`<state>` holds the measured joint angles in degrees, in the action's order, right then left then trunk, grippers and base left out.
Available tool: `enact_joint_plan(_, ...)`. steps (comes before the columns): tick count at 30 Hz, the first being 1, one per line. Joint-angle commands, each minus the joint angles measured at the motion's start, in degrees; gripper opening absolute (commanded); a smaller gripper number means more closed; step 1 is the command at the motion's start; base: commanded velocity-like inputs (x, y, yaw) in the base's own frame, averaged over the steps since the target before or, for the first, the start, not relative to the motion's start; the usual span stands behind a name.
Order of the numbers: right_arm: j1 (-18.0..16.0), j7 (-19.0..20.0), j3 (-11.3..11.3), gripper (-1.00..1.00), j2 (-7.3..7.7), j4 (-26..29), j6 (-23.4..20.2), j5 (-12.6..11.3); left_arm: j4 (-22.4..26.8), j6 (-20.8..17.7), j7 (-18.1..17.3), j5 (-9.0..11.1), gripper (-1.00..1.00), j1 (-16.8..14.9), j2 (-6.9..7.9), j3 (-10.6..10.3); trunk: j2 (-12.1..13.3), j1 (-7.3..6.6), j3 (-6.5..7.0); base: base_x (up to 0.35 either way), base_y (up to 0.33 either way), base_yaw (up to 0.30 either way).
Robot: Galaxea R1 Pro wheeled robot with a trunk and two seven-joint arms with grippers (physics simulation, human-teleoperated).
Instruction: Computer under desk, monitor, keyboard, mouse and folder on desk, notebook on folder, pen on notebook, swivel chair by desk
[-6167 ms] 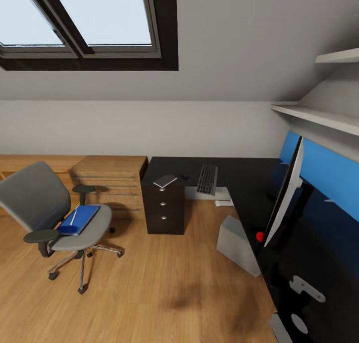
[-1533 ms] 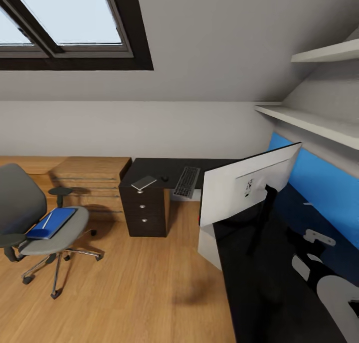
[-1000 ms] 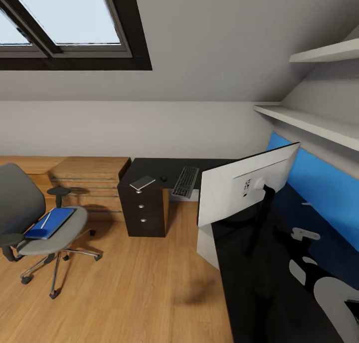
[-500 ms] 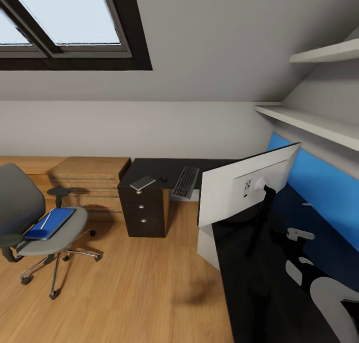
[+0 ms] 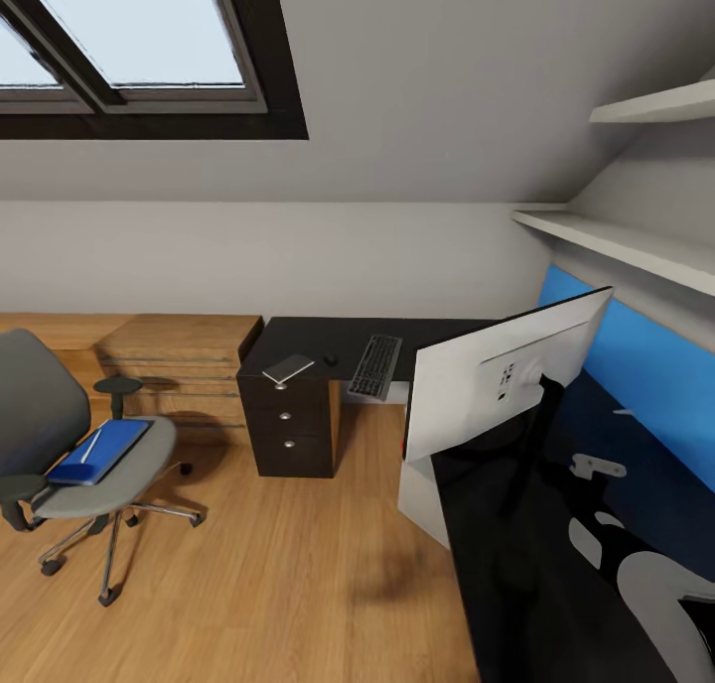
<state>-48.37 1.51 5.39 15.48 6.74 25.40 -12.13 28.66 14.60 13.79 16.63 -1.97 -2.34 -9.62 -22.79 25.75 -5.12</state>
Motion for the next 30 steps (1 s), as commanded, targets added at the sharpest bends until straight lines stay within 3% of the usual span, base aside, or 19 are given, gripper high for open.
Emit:
enact_joint_plan(1,-0.06,0.16,0.41,1.00,-0.02,-0.06,0.17,0.06,-0.01,0.25,0.45,0.51,1.00,-0.05,0.06,-0.48,-0.12,0.03,-0.13,0.001,0.002,0.000)
enact_joint_plan(12,-0.06,0.16,0.41,1.00,-0.02,-0.06,0.17,0.09,-0.01,0.25,0.49,0.51,1.00,-0.05,0.12,-0.40,-0.12,0.03,-0.13,0.000,0.002,0.000)
enact_joint_plan(22,-0.06,-0.23,0.44,1.00,0.05,-0.06,0.26,0.09,-0.01,0.25,0.45,0.51,1.00,-0.05,0.13,-0.47,-0.12,0.03,-0.13,0.000,0.225,0.000)
enact_joint_plan(30,-0.06,-2.55,0.60,1.00,0.30,-0.06,-0.02,-0.10,-0.01,0.25,0.45,0.51,1.00,-0.05,0.06,-0.48,-0.12,0.03,-0.13,0.004,0.060,0.000)
